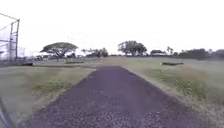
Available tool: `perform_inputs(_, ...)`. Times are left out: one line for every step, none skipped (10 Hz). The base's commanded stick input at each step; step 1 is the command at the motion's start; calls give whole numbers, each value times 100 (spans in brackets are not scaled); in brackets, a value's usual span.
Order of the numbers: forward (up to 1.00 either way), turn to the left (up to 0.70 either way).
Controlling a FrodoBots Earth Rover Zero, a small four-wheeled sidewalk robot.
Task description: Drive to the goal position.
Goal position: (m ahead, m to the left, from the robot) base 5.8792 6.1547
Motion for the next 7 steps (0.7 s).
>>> perform_inputs(70, -13)
perform_inputs(70, -12)
perform_inputs(70, 0)
perform_inputs(70, 0)
perform_inputs(70, 0)
perform_inputs(70, 0)
perform_inputs(70, 0)
